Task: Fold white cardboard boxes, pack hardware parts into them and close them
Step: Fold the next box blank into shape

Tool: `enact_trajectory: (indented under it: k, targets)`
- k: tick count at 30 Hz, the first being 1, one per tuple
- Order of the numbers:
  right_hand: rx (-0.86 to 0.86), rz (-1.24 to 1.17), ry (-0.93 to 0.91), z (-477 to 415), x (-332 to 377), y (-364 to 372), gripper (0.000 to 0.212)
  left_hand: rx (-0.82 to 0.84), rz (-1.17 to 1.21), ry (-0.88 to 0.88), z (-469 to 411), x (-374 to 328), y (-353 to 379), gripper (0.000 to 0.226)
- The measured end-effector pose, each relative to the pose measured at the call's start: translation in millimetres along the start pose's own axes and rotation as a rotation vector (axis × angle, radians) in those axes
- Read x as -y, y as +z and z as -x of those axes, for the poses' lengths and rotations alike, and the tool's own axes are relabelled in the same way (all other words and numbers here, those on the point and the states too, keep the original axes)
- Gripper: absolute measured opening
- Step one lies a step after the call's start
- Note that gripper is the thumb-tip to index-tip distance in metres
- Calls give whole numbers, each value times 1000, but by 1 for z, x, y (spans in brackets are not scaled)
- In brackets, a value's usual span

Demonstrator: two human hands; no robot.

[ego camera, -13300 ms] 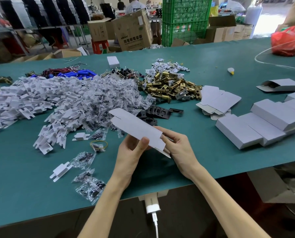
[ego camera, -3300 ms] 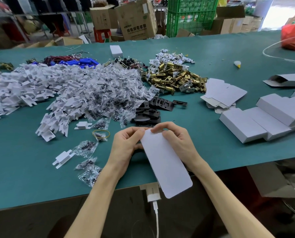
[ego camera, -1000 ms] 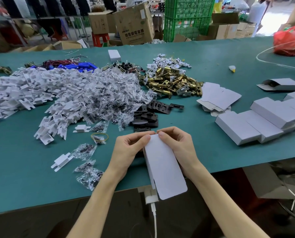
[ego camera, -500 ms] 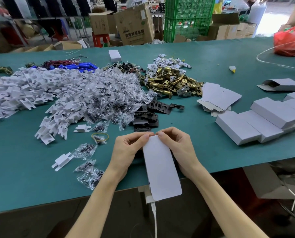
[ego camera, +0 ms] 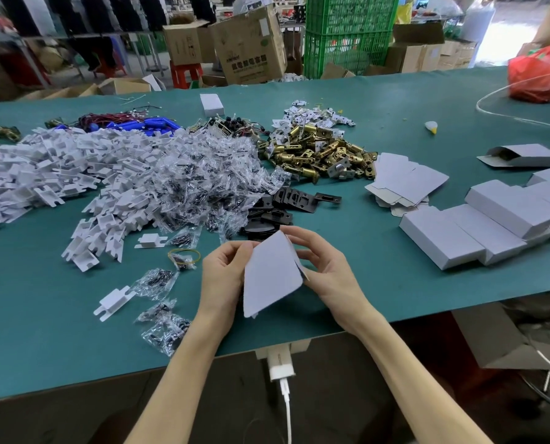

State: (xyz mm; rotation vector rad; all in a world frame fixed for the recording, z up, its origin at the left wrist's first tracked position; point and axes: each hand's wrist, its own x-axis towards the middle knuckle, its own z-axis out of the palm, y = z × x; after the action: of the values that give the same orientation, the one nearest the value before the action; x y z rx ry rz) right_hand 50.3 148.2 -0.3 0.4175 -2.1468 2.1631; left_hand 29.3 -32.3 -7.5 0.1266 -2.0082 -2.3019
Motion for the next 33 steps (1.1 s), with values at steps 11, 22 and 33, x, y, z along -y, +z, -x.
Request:
enact_trajectory:
  k: [11,22,33]
  targets:
    - [-134,-43,91,-3,-9,2,36,114,120,-2,2,-3,1,33]
    - [-193,-123,139,-1,-6,3,46,182,46,98,7,-6,4,36]
    - [-216,24,138,2,3,8,30,111,28,61,6,-3,1,39]
